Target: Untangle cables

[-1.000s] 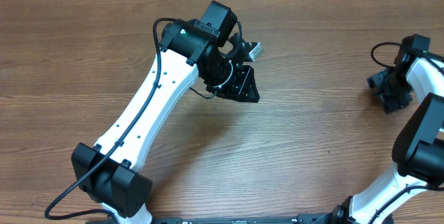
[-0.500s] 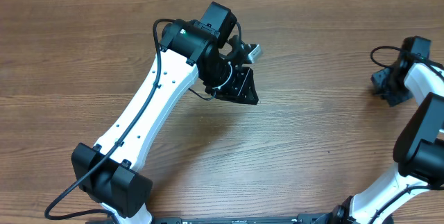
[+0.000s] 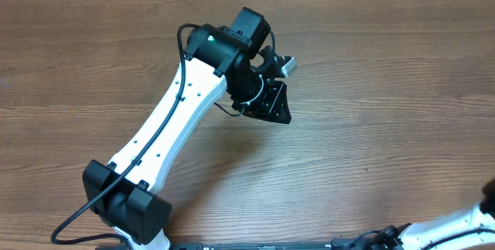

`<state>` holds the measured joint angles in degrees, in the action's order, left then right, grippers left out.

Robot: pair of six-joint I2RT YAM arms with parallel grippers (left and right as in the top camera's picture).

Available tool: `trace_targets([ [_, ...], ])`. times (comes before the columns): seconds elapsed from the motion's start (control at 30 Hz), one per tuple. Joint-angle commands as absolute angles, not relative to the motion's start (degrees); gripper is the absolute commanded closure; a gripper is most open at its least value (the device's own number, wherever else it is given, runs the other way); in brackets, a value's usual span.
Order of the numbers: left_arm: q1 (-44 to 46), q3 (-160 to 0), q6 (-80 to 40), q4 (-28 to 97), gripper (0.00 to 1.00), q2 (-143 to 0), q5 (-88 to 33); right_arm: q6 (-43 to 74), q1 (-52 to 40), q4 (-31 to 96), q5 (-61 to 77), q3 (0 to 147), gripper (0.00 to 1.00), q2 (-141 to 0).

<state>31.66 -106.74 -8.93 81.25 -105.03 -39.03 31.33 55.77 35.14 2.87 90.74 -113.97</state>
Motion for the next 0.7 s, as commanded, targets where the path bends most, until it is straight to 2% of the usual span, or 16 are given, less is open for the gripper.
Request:
trace_targets([
  [0.0,33.0,-106.7,-9.2,79.3,0.82,-104.9,-39.9,19.9,61.4,34.5,16.5,97.6,0.96,-113.5],
  [0.07,33.3,-106.7,-9.3,78.2,0.82,-104.9,-39.9,17.4,62.7,35.2,18.1,99.4,0.96,-113.5],
  [0.1,33.5,-106.7,-9.3,77.8,0.82,-104.9,-40.0,17.5,63.1,35.9,18.1,100.1,0.91,-113.5],
  [0.13,33.5,-106.7,-9.3,77.6,0.82,-104.9,-40.1,17.5,63.4,36.2,18.1,100.6,0.57,-113.5],
  [0.17,33.5,-106.7,-9.3,77.7,0.82,-104.9,-40.1,17.5,63.5,36.3,18.1,100.7,0.03,-113.5],
  [0.2,33.5,-106.7,-9.3,77.8,0.82,-104.9,-40.1,17.5,63.5,36.5,18.1,100.7,0.0,-113.4],
  [0.47,33.8,-106.7,-9.2,78.3,0.82,-104.9,-40.1,10.8,59.7,38.3,24.5,100.8,0.0,-112.4],
  [0.67,33.0,-107.5,-7.7,79.2,0.83,-104.3,-40.2,4.8,51.7,38.7,28.6,100.7,0.0,-108.7],
])
